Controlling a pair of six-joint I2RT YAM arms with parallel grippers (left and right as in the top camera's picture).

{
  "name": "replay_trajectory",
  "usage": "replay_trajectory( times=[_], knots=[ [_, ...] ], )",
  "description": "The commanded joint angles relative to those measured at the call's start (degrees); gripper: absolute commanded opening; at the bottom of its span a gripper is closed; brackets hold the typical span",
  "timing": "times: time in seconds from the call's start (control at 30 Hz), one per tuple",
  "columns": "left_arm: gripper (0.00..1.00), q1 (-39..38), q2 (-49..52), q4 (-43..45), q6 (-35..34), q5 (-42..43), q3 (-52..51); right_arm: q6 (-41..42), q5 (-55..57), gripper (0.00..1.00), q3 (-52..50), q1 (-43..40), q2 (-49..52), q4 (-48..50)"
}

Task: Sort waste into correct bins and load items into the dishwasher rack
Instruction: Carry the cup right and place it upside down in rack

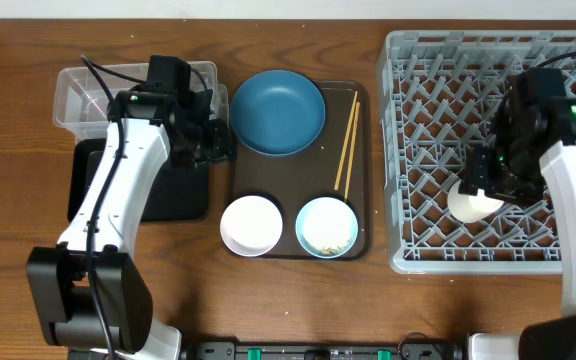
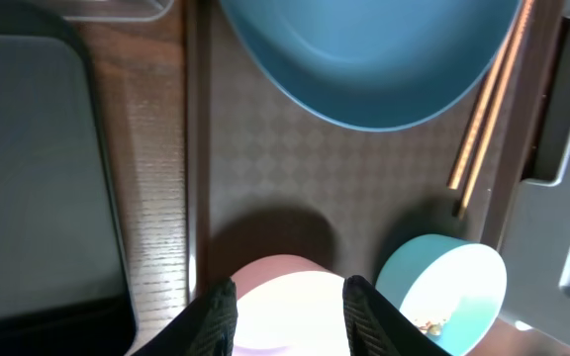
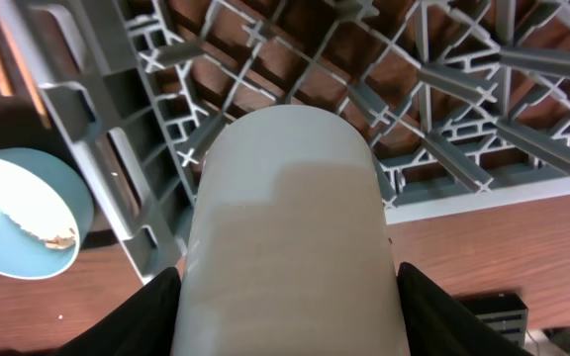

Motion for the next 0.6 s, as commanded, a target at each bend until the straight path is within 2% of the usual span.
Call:
replay_trajectory(
  times=[0.0,0.3,0.57],
  knots=[
    [0.38,0.0,-0.7,-0.4,0.4,-2.0,1.1,-0.9,0.9,0.34,0.7,1.6,1.1,0.2],
    [0.38,0.0,-0.7,-0.4,0.4,-2.0,1.1,-3.1,1.6,0.34,-1.1,1.6,5.3,5.4],
    [0.39,0.0,-0.7,-0.4,0.4,-2.0,1.1,-3.0,4.7,0.35,-1.3,1.6,9.9,6.0]
  ],
)
